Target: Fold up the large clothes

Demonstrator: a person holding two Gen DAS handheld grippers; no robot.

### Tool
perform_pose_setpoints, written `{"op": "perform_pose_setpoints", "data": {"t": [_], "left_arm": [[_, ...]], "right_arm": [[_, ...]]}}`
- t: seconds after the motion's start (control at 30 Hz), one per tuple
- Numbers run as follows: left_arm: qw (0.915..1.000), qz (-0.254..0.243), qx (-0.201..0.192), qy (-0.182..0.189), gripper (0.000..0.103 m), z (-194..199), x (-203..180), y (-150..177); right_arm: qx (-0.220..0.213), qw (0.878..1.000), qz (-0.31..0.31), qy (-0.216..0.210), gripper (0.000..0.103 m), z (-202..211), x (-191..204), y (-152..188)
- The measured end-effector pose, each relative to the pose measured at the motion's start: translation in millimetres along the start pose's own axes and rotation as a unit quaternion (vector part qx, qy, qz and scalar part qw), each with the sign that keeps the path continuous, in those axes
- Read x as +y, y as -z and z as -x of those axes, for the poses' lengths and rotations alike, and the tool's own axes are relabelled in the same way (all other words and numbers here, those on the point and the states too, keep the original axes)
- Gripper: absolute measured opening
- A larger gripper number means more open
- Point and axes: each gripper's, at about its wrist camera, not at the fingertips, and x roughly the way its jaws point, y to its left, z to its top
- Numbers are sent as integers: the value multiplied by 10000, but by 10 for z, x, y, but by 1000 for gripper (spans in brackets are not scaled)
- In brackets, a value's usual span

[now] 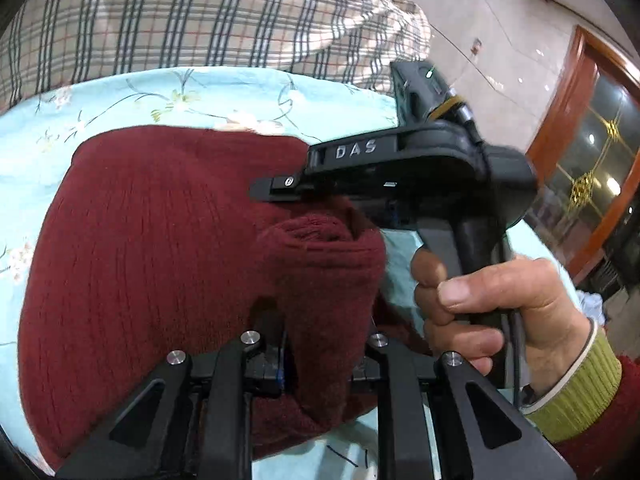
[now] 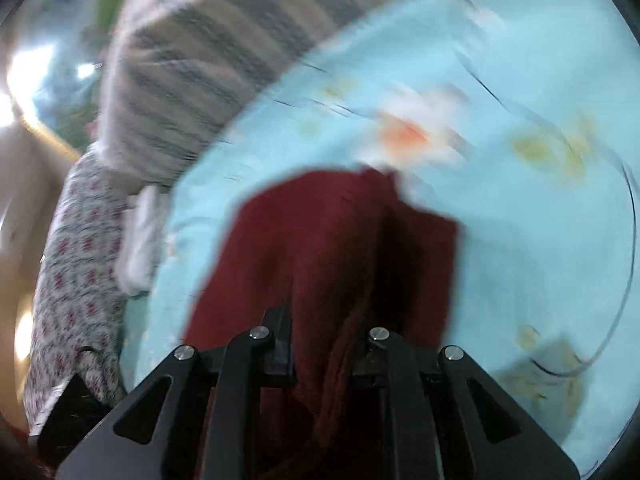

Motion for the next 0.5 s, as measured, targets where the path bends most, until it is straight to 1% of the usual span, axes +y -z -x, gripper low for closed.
{"op": "perform_pose_setpoints", "data": {"t": [0.1, 0.13, 0.17, 0.2, 0.27, 0.3, 0.33, 0.37, 0.4, 0.43, 0.47, 0.5], "left_arm": [[10000, -77, 43, -28, 20, -15, -14, -16], [9999, -88, 64, -13, 21, -7, -13, -29], [9999, -89, 89, 1, 25, 17, -1, -34], [9998, -53, 148, 94, 26, 58, 20, -34], [9994, 22, 203, 277, 36, 148, 58, -65], [9989, 68, 242, 407, 38, 247, 86, -41], [9985, 89, 252, 473, 44, 307, 97, -32], [9980, 125, 267, 557, 53, 411, 105, 9], [9976, 175, 291, 602, 57, 522, 122, 46], [9973, 232, 277, 641, 63, 638, 160, 74], [9974, 384, 178, 586, 68, 767, 213, 98], [9973, 464, 133, 556, 70, 889, 270, 109]], "right_arm": [[-148, 9995, -184, -227, 18, 4, -125, 46], [-169, 9994, -203, -219, 18, 9, -130, 43], [-168, 9995, -193, -166, 19, 4, -99, 34], [-178, 9997, -149, -93, 21, 9, -61, 31], [-213, 9997, -19, 87, 24, 23, 31, 56], [-220, 9995, 64, 218, 28, 37, 92, 76], [-226, 9992, 102, 327, 35, 47, 138, 92], [-242, 9985, 137, 471, 37, 96, 146, 127], [-254, 9979, 156, 570, 40, 137, 163, 166], [-261, 9975, 166, 640, 43, 167, 181, 215], [-273, 9968, 220, 720, 44, 216, 198, 276], [-277, 9962, 248, 793, 46, 249, 204, 320]]}}
